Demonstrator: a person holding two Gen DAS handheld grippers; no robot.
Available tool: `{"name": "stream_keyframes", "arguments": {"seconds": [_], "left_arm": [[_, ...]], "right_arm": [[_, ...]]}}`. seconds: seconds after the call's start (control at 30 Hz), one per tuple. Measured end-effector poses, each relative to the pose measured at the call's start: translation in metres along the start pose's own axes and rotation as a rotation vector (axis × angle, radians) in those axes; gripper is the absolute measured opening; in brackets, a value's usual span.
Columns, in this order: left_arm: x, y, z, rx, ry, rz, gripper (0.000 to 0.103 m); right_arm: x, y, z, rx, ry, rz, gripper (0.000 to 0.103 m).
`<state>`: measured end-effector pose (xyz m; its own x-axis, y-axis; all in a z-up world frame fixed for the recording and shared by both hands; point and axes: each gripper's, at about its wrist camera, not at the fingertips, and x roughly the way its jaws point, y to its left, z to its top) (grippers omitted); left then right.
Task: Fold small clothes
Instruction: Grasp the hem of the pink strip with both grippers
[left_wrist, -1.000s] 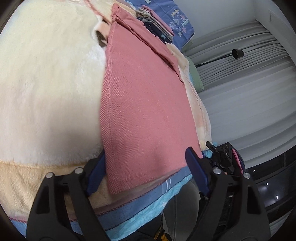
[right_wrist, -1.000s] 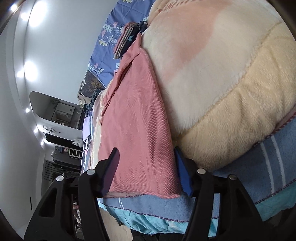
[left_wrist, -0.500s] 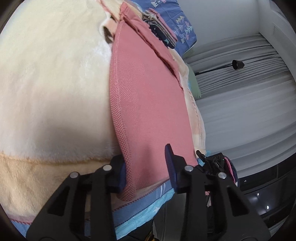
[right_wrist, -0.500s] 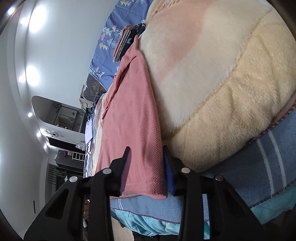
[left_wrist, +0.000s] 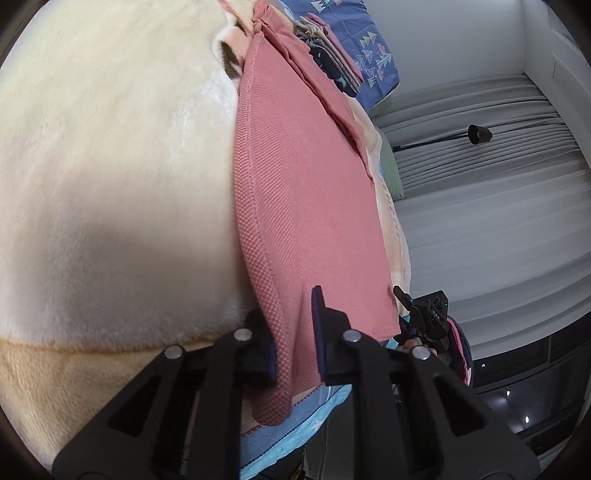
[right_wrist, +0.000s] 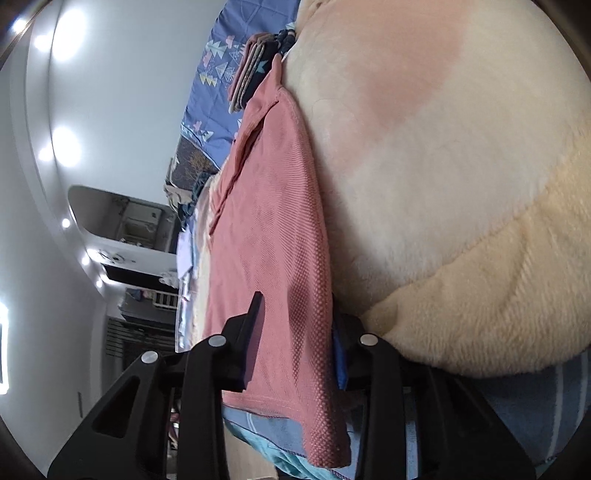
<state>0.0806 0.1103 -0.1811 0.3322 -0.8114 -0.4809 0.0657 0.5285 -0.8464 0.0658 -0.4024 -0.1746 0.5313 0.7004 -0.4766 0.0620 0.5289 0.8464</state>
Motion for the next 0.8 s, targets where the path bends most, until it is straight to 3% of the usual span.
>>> {"name": "stream_keyframes", "arguments": {"seconds": [0.13,0.27,0.33,0.47,0.63,0.8], "left_arm": [[-0.002,-0.001,-0.003,0.015,0.000,-0.008,0.015],[0.003,-0.004,-0.001,0.030,0.007,0.016,0.011],[0.006,-0.006,0.001,0.046,0.022,0.038,0.004],[0.004,-0.005,0.003,0.048,0.013,0.025,0.003],[-0.009,-0.013,0.003,0.067,-0.010,-0.057,0.003],[-0.019,-0.016,0.003,0.063,-0.016,-0.106,0.003]], "right_arm": [[-0.006,0.000,-0.018,-0.030,0.013,-0.011,0.028],[-0.005,-0.006,-0.017,0.002,-0.009,-0.030,0.007],[-0.005,-0.006,-0.019,0.007,-0.030,-0.030,0.005],[-0.009,-0.004,-0.024,0.046,-0.063,0.016,0.003],[-0.019,0.010,-0.030,0.062,-0.081,0.158,0.003],[-0.027,0.026,-0.029,0.055,-0.088,0.226,0.003]]}}
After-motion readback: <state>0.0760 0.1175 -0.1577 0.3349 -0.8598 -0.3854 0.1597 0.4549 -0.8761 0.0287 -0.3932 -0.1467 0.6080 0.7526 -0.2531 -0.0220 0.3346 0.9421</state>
